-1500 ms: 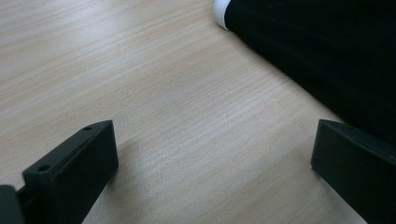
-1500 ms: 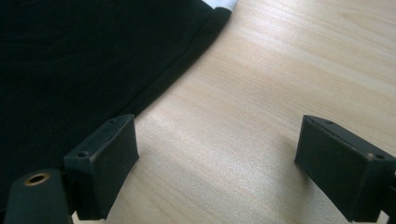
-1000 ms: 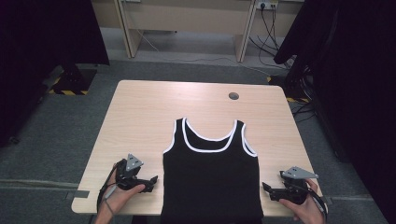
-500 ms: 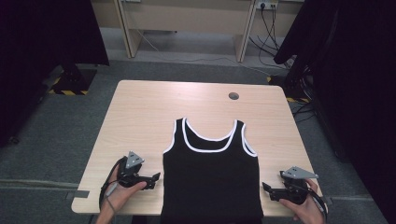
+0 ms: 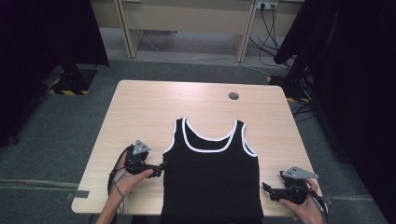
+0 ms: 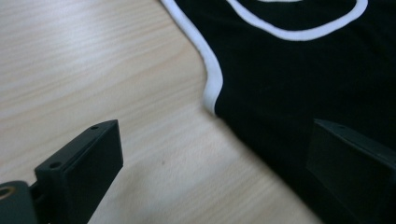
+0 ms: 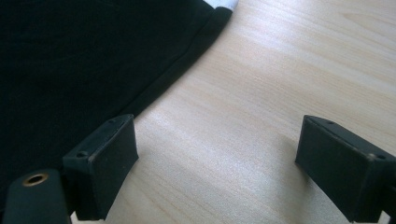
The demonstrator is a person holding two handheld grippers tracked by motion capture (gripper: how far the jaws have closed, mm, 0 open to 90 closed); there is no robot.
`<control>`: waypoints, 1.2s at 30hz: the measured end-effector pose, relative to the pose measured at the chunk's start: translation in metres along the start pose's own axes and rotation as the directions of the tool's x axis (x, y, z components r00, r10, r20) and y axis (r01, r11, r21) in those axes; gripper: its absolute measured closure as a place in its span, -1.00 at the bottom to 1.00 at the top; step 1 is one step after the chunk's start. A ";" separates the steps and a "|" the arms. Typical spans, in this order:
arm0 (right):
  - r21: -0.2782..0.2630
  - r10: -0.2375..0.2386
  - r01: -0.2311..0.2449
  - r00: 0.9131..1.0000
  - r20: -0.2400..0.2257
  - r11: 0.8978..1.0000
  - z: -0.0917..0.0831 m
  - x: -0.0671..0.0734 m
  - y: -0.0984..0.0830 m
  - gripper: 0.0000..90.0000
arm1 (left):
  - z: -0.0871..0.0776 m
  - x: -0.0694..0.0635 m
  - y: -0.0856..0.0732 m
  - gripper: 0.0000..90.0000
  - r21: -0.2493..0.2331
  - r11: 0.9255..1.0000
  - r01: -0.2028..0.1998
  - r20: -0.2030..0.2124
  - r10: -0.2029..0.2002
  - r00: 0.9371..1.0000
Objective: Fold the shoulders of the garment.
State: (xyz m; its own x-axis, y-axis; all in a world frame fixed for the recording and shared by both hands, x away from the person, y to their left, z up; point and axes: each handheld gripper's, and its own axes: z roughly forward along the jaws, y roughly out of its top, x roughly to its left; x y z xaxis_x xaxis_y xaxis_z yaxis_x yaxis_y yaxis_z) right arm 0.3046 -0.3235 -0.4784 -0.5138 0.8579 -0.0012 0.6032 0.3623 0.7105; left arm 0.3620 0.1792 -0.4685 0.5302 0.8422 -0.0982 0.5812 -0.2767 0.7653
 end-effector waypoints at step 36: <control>0.000 -0.002 0.002 1.000 -0.002 1.000 0.000 0.000 0.000 -0.71 | 0.078 -0.004 0.071 -0.85 -0.003 0.999 -0.044 0.017 0.044 0.999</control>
State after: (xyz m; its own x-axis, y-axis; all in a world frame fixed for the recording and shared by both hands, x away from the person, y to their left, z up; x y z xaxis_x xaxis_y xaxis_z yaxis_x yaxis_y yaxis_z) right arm 0.3048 -0.3236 -0.4785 -0.5161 0.8565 -0.0016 0.6019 0.3640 0.7108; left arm 0.4494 0.1201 -0.4638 0.5655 0.8213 -0.0752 0.5557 -0.3121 0.7706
